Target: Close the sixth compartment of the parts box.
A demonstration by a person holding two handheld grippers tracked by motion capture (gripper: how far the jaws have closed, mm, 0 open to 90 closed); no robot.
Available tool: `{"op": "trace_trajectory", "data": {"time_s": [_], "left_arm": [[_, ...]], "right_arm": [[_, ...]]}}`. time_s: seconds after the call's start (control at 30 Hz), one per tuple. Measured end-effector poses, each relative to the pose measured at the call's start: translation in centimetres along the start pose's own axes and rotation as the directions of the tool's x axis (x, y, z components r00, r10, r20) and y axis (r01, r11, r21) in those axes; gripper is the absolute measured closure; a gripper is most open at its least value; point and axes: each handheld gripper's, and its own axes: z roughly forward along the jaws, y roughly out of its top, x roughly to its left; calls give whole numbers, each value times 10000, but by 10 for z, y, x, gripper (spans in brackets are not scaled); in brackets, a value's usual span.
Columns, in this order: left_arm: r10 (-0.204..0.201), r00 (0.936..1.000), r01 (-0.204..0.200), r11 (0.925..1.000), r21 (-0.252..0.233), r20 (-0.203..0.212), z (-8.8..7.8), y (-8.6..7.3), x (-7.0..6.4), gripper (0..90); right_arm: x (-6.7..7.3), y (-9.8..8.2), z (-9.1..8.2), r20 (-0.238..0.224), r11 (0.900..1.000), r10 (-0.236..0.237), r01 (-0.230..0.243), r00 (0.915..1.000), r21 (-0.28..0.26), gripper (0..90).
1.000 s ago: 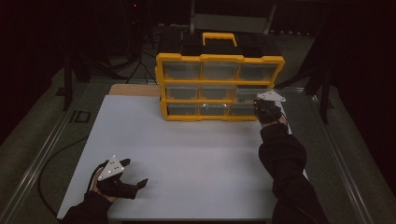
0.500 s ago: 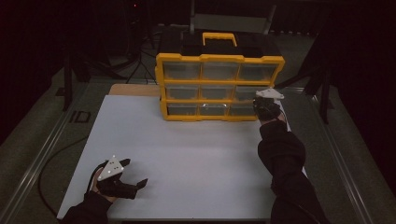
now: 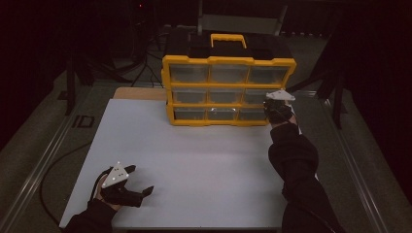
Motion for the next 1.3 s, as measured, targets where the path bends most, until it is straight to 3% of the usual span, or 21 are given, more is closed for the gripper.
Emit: {"op": "trace_trajectory", "data": {"time_s": [0.87,1.0,1.13,1.3], "left_arm": [[1,10000,-1,10000,17,-9,0,0,1,0],[5,10000,-5,10000,8,0,0,0,0,0],[17,10000,-17,10000,-2,-7,0,0,0,0],[10,10000,-10,10000,1,-9,0,0,0,0]], "right_arm": [[4,3,5,50,9998,-153,153,9999,109,897],[8,4,0,229,9996,-258,260,9994,-66,845],[11,2,-2,78,9996,-272,272,9996,-31,837],[13,-3,-7,-80,9999,-39,38,10000,-109,764]]}}
